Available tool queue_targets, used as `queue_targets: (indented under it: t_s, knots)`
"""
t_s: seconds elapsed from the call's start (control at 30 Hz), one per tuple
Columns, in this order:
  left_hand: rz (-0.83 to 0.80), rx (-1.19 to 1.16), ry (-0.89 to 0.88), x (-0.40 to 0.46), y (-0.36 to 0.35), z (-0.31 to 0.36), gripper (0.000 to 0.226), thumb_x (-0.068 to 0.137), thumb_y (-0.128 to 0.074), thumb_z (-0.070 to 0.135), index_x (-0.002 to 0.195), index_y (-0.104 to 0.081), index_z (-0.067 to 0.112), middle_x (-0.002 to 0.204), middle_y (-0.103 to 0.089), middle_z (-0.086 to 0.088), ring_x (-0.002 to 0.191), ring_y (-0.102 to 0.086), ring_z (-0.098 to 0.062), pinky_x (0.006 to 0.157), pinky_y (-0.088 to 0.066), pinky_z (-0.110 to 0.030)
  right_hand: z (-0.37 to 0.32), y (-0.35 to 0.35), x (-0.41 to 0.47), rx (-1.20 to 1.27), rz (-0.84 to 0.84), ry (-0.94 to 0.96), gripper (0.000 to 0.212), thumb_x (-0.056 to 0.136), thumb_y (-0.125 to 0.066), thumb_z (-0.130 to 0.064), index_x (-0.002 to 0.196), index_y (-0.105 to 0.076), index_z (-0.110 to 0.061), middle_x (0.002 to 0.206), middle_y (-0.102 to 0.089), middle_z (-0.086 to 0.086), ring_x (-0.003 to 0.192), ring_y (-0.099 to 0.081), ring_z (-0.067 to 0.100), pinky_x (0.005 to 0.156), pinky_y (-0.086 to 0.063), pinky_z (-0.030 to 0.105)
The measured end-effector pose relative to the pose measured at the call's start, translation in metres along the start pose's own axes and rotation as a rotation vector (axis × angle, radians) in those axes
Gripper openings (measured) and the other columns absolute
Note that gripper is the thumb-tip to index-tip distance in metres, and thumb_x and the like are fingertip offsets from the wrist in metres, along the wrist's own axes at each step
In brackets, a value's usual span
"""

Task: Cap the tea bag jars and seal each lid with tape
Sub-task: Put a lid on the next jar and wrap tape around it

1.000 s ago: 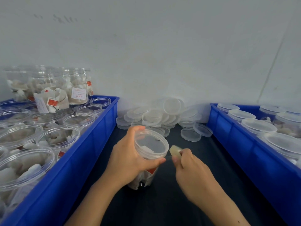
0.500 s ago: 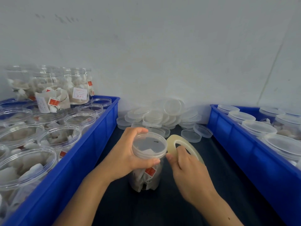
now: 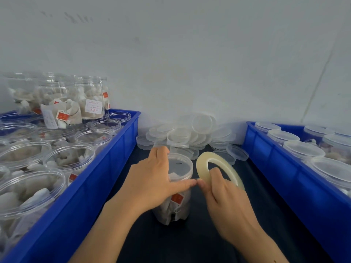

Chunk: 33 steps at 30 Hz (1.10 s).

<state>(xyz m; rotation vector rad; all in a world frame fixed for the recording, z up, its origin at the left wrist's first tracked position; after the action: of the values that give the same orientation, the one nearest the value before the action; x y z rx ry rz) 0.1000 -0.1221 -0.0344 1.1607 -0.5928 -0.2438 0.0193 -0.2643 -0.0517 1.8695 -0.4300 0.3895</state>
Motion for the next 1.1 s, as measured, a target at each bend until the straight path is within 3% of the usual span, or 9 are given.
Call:
queue_targets:
  t_s: [0.17, 0.3, 0.4, 0.73, 0.93, 1.1]
  knots:
    - [0.042, 0.057, -0.041, -0.001, 0.001, 0.004, 0.106, 0.049, -0.012, 0.097, 0.129, -0.031, 0.030, 0.120, -0.042, 0.014, 0.089, -0.049, -0.006, 0.068, -0.035, -0.026, 0.002, 0.005, 0.003, -0.078, -0.045, 0.053, 0.026, 0.097, -0.020, -0.050, 0.091, -0.031, -0.027, 0.067, -0.050, -0.008, 0.060, -0.050, 0.009, 0.055, -0.028, 0.021]
    - [0.102, 0.059, -0.007, -0.001, -0.002, 0.010, 0.081, 0.063, -0.039, 0.084, 0.123, -0.035, 0.030, 0.116, -0.044, 0.014, 0.088, -0.053, -0.009, 0.069, -0.036, -0.028, 0.008, 0.007, 0.003, -0.023, -0.119, 0.070, 0.020, 0.100, -0.027, -0.045, 0.094, -0.034, -0.027, 0.069, -0.053, -0.006, 0.064, -0.053, 0.011, 0.059, -0.039, 0.022]
    - [0.139, 0.038, 0.007, 0.000, -0.005, 0.013, 0.075, 0.066, -0.048, 0.079, 0.122, -0.037, 0.030, 0.115, -0.045, 0.015, 0.086, -0.050, -0.008, 0.067, -0.032, -0.027, 0.011, 0.006, 0.002, -0.005, -0.115, 0.060, 0.016, 0.100, -0.029, -0.043, 0.095, -0.033, -0.028, 0.066, -0.052, -0.005, 0.063, -0.053, 0.012, 0.060, -0.040, 0.025]
    - [0.167, -0.015, -0.012, -0.001, -0.005, 0.015, 0.079, 0.059, -0.040, 0.078, 0.121, -0.040, 0.029, 0.111, -0.046, 0.015, 0.084, -0.047, -0.007, 0.068, -0.032, -0.026, 0.005, 0.000, 0.008, -0.193, -0.038, -0.029, 0.022, 0.100, -0.019, -0.046, 0.092, -0.025, -0.027, 0.064, -0.048, -0.009, 0.057, -0.050, 0.008, 0.048, -0.025, 0.022]
    - [0.204, -0.036, -0.041, -0.002, -0.005, 0.017, 0.081, 0.057, -0.038, 0.080, 0.119, -0.043, 0.027, 0.107, -0.047, 0.015, 0.083, -0.049, -0.007, 0.067, -0.036, -0.023, 0.002, -0.009, 0.011, -0.240, 0.028, -0.129, 0.022, 0.101, -0.019, -0.044, 0.089, -0.021, -0.025, 0.062, -0.045, -0.011, 0.057, -0.053, 0.007, 0.056, -0.031, 0.024]
    - [0.203, -0.052, -0.055, -0.001, -0.005, 0.014, 0.081, 0.059, -0.040, 0.080, 0.119, -0.045, 0.026, 0.107, -0.048, 0.015, 0.083, -0.050, -0.006, 0.069, -0.038, -0.022, 0.003, -0.012, 0.017, -0.182, 0.025, -0.170, 0.024, 0.101, -0.022, -0.043, 0.089, -0.028, -0.023, 0.062, -0.046, -0.009, 0.052, -0.045, 0.006, 0.045, -0.023, 0.021]
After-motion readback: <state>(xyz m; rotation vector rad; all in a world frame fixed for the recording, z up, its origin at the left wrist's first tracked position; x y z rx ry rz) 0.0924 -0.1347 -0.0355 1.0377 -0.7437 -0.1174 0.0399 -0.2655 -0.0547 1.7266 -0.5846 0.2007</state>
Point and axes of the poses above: each hand's wrist, its own x-axis towards the middle knuckle, its own y-axis out of the back of the hand, z = x × y, the point moved 4 cm from there along x, towards the middle knuckle
